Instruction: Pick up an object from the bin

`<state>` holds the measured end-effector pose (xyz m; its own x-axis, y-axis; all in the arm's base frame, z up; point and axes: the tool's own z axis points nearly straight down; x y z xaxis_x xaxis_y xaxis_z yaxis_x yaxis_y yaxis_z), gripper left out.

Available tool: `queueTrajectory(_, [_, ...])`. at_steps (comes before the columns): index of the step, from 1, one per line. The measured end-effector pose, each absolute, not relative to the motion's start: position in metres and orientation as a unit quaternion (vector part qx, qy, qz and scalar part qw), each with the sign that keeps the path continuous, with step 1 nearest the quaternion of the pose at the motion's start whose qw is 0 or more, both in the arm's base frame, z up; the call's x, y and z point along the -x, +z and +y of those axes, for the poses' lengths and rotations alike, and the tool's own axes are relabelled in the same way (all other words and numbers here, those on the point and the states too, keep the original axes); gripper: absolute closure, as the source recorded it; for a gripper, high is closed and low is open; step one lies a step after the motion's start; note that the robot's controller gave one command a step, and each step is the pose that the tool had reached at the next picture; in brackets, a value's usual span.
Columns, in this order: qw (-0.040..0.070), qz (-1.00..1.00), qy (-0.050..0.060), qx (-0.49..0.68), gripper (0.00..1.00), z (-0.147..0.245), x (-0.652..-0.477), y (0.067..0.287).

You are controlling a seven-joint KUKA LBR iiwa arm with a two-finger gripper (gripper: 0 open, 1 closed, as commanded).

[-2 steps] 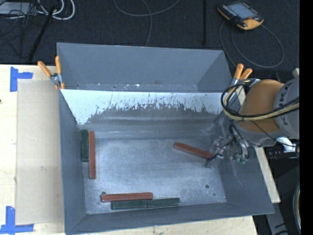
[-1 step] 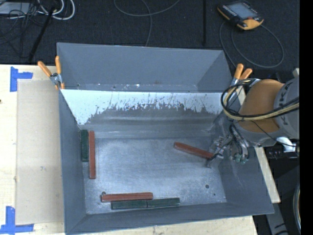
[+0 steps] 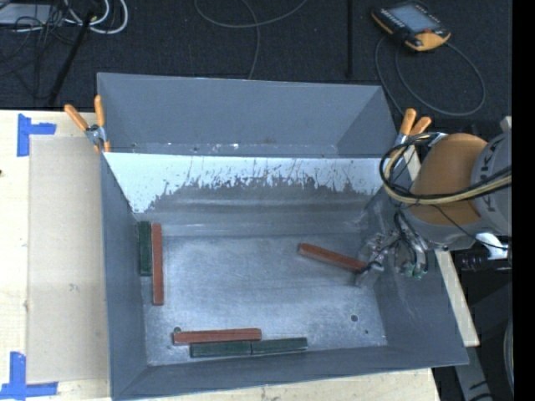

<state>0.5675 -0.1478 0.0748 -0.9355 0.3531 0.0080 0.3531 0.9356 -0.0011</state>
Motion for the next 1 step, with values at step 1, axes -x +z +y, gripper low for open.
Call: queueTrajectory(1, [0.006, -0.984, -0.001, 0.18, 1.0, -0.1476, -0.5662, 0.097])
